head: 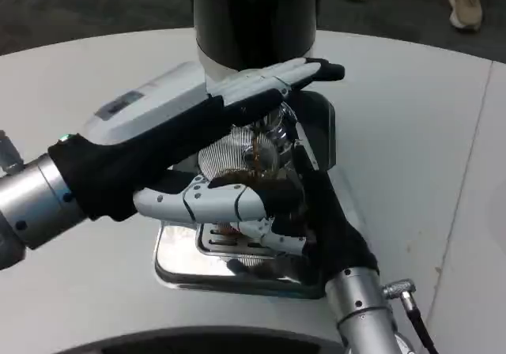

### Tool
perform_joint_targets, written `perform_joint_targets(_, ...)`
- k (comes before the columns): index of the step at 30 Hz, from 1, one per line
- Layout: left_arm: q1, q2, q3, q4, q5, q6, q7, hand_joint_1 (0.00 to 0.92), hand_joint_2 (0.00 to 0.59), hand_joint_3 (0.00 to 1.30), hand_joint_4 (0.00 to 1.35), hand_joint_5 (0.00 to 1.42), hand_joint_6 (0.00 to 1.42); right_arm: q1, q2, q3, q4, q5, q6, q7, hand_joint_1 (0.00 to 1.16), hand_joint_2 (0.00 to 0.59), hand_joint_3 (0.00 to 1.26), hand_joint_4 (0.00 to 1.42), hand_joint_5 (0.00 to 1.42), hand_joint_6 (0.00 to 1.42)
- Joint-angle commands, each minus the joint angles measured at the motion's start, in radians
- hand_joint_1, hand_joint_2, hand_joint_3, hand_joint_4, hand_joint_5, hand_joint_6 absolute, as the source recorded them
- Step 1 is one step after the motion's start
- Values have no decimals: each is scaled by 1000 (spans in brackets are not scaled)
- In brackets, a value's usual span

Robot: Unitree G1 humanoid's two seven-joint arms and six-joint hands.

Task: Grasp the cup under the faucet to collect the drink, then remove the cup.

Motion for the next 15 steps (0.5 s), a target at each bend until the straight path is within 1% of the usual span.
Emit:
perform_joint_targets(1,29,20,-12,-14,8,12,-20,0,176,78,0,61,72,0,15,22,31,7,-18,6,615,215,0,0,0,146)
perform_joint_targets(9,32,18,-5,-14,10,17,-4,0,179,83,0,72,75,-3,14,29,40,6,-21,11,614,225,0,0,2,162)
perform_joint_targets(15,36,10,0,-13,0,21,11,0,180,83,0,75,77,27,-7,48,5,-5,-16,23,615,227,0,0,3,163)
